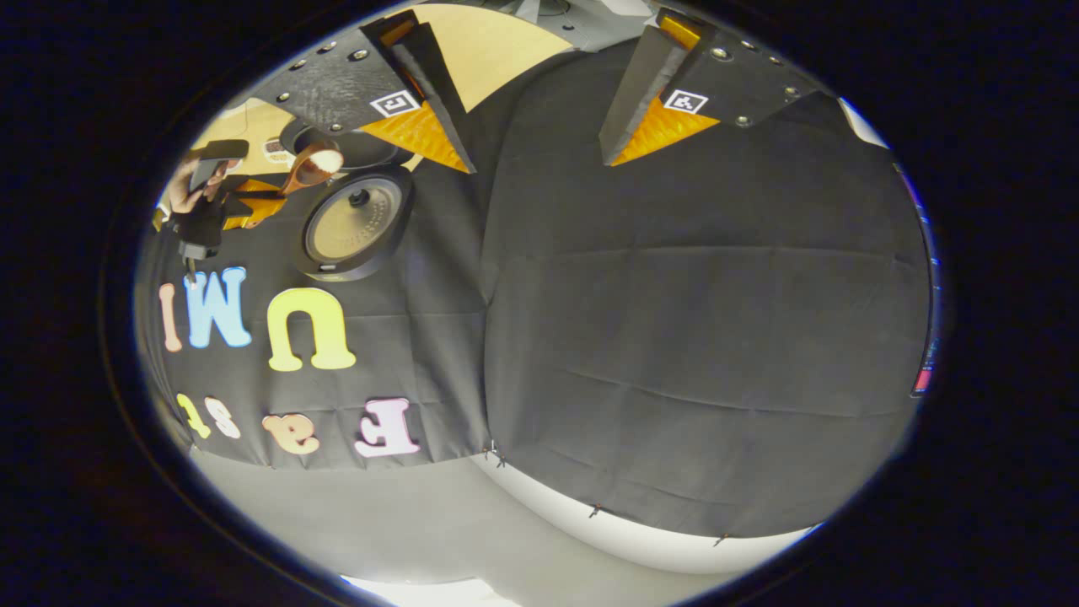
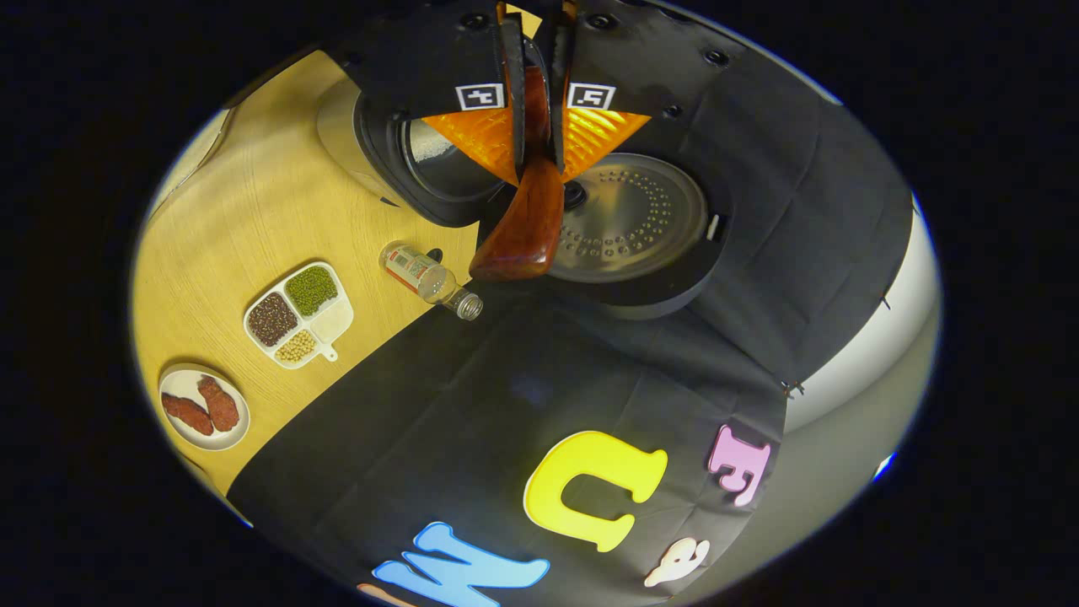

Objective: Close the left gripper, press the button to open the rice cooker; take a wooden spoon from the chopstick holder with the right hand, scoop a spoonful of rice and pour it into the rice cooker, then put the wooden spoon back into the chopstick holder.

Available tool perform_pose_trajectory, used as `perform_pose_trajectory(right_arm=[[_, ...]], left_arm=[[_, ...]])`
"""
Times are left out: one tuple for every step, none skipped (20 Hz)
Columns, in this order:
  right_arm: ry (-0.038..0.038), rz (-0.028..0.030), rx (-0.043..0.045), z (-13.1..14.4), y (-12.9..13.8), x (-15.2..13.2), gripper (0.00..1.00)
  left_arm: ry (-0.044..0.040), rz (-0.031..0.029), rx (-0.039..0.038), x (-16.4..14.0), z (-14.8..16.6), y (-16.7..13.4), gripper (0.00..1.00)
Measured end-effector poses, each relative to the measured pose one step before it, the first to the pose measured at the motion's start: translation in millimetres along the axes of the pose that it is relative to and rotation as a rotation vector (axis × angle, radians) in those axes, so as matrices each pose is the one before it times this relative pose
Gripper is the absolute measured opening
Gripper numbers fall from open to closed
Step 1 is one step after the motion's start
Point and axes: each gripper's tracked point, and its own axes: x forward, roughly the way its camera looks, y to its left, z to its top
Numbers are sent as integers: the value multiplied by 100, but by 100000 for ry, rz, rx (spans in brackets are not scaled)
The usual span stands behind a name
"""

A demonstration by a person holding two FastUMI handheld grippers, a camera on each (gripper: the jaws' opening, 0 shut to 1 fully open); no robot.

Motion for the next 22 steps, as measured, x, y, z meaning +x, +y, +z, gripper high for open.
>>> perform_pose_trajectory(right_arm=[[401,-1687,-3531,-599,-76,644,13],[523,-1605,-4109,-549,-211,547,13],[736,-1462,-4610,-527,-140,444,13],[621,-1617,-4380,-505,-185,385,13],[522,-1872,-4385,-391,-124,284,13],[371,-1451,-4110,-274,-99,239,13],[-28,-1130,-3966,-222,-9,264,13],[-129,-662,-3691,-67,15,122,13],[-146,-346,-3517,-44,45,5,13],[-234,-139,-3552,67,8,-56,13],[-466,-154,-3585,45,36,63,10],[-559,-349,-3623,88,-102,164,10],[-292,-539,-3685,-67,-28,58,10],[-503,-519,-3750,113,-113,-21,10],[-591,-422,-3846,152,-69,-91,13],[-569,-274,-3897,126,-37,-87,10],[-687,-508,-4098,10,-1,66,10],[-632,-546,-4302,13,-178,-36,13],[-790,-670,-4504,263,-34,-42,10],[-818,-493,-4425,319,40,-89,13],[-927,-377,-4560,383,153,-130,13],[-939,-318,-4501,241,407,-41,13]], left_arm=[[254,784,-49,-156,-86,329,87],[219,613,-176,-115,-266,500,87],[415,762,-186,-79,-198,326,87],[663,781,-282,-90,-177,234,87],[358,655,-357,-102,-248,224,87],[147,594,-329,-199,-79,407,89],[-106,445,-109,-137,-85,179,87],[125,372,68,-190,-185,85,89],[282,391,139,-22,-160,25,89],[208,290,6,-13,-131,125,89],[130,234,-256,21,5,162,87],[154,139,-385,-156,-143,-72,87],[46,111,-388,-32,-52,-31,89],[-11,29,-222,25,-61,-164,89],[-62,-12,-36,-83,60,-10,89],[-98,79,173,14,-183,-101,89],[-15,-40,132,-56,85,-57,89],[34,-57,32,-160,3,64,89],[105,-66,-28,31,-41,-124,89],[-139,-153,-64,-61,130,-41,89],[-166,-92,-39,-46,107,43,89],[-86,-102,-51,87,-20,-65,89]])
